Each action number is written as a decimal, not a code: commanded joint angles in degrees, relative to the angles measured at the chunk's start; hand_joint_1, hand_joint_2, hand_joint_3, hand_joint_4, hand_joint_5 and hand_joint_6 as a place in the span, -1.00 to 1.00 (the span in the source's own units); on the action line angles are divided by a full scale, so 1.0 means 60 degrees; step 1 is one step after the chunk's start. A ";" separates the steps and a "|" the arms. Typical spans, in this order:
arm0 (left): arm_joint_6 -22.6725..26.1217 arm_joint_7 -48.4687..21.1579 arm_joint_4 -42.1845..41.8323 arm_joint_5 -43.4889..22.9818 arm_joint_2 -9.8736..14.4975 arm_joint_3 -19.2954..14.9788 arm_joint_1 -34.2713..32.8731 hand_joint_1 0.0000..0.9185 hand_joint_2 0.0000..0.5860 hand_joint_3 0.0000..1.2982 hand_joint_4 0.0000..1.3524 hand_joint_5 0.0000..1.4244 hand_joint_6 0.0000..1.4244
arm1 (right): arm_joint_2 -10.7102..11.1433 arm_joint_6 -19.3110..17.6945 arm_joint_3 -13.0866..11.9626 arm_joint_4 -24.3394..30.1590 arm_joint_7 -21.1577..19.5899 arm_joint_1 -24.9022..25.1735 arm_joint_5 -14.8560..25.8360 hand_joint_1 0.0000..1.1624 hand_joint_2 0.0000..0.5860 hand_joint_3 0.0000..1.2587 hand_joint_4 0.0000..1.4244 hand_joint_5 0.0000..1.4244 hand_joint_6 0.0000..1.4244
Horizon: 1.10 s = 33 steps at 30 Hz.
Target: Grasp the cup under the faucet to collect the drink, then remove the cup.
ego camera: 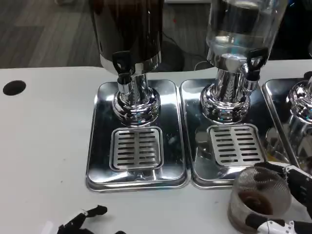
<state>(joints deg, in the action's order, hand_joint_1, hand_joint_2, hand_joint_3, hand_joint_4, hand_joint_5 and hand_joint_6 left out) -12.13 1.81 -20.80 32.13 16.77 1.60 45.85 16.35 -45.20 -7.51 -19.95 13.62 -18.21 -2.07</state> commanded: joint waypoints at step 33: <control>-0.0064 0.0040 -0.0142 -0.0028 0.0138 0.0084 0.0381 -1.00 -0.70 -0.53 -0.67 -0.37 0.03 | 0.0699 -0.1307 0.0121 0.1302 -0.0083 -0.0208 0.1056 -0.04 0.12 -0.66 -0.87 -0.87 -0.98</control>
<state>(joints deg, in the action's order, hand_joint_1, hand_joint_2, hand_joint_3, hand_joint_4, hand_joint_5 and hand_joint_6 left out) -11.82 1.70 -22.11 31.97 17.25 2.26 47.61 19.27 -55.83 -6.36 -15.76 12.31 -18.40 2.95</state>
